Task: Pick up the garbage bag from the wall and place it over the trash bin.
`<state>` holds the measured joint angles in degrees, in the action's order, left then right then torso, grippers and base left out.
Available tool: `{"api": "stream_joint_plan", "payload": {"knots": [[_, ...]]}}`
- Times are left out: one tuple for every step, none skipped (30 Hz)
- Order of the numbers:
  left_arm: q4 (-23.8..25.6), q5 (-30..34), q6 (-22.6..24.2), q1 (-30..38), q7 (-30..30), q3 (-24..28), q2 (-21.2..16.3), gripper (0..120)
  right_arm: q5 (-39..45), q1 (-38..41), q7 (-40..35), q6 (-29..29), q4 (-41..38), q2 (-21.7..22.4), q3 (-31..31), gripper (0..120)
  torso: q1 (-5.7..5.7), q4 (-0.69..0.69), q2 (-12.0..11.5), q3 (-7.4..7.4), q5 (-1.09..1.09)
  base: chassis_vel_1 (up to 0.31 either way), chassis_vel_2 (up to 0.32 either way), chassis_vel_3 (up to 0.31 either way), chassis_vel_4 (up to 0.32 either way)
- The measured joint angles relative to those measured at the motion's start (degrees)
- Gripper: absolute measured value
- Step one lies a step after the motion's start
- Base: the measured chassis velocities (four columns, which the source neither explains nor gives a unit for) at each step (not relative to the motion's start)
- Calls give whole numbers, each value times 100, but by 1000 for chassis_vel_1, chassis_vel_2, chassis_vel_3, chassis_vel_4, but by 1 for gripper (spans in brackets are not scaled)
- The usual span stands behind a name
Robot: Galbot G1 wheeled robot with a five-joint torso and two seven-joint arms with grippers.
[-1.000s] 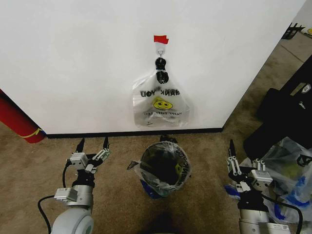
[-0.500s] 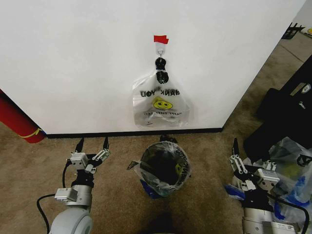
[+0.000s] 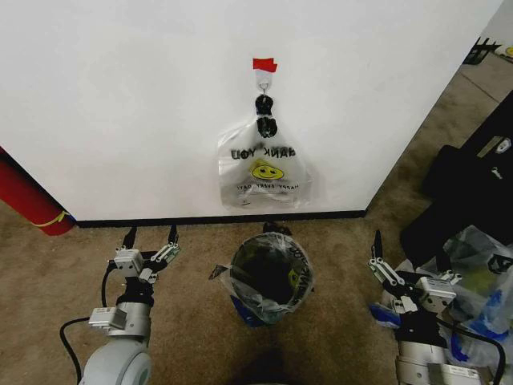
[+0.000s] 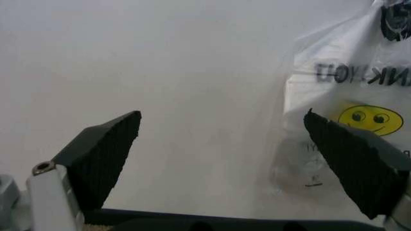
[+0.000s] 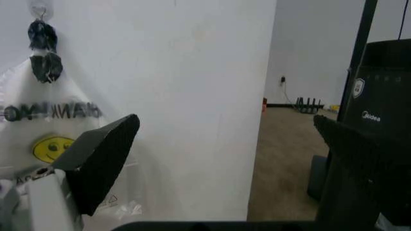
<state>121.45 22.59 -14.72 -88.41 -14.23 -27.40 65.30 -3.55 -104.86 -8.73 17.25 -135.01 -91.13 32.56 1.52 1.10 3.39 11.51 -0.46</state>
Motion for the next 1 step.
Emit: {"api": "stream_joint_plan", "payload": {"knots": [[1,-3,-1,-1,-1,0,0,100,-5,-5,-10,1,-3,4,0,100,0,0,0,0,0,0,0,0,0]]}}
